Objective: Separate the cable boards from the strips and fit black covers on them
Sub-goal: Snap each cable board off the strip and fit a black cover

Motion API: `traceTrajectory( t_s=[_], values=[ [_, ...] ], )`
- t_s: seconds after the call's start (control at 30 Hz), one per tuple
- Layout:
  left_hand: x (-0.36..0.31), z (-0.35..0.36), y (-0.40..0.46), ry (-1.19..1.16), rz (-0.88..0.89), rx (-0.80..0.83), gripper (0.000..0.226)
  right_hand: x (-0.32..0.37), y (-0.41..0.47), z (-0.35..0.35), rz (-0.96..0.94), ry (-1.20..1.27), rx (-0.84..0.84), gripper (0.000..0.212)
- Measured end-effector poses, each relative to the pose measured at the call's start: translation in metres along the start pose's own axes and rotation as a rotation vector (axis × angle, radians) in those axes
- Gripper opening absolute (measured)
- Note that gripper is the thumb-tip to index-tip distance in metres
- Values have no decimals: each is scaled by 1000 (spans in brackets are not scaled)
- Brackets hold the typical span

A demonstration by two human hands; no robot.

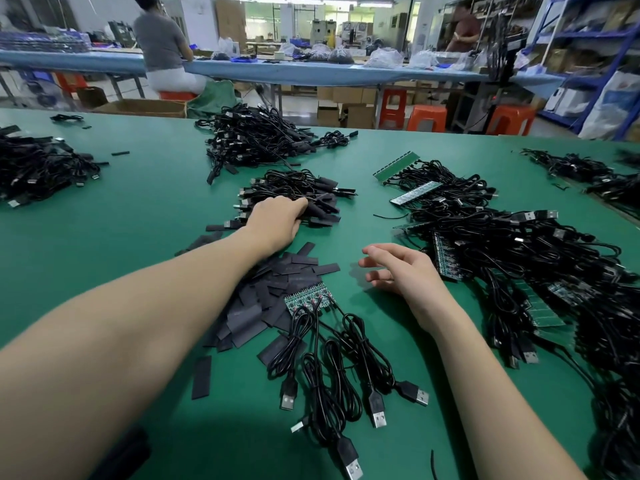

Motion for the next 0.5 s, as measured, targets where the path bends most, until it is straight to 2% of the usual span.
traceTrajectory(
  t_s=[0.17,0.3,0.5],
  values=[
    [5,0,0,-97,-64,12,34,0,-1,0,4,-31,5,16],
    [1,-7,-6,-176,-119,60,18,2,-3,-1,-2,-49,8,16],
    [-14,-30,-24,-443,-279,23,16,10,-12,6,-27,-166,37,16]
  ],
)
Point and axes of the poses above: each hand's wrist, its own y-axis towards the middle knuckle, its own z-axis out of the palm, x = y × z, the point moved 9 cm from there along y, towards the middle knuckle, and after that the axes turned 9 degrees about -x, right-handed, at the moved point
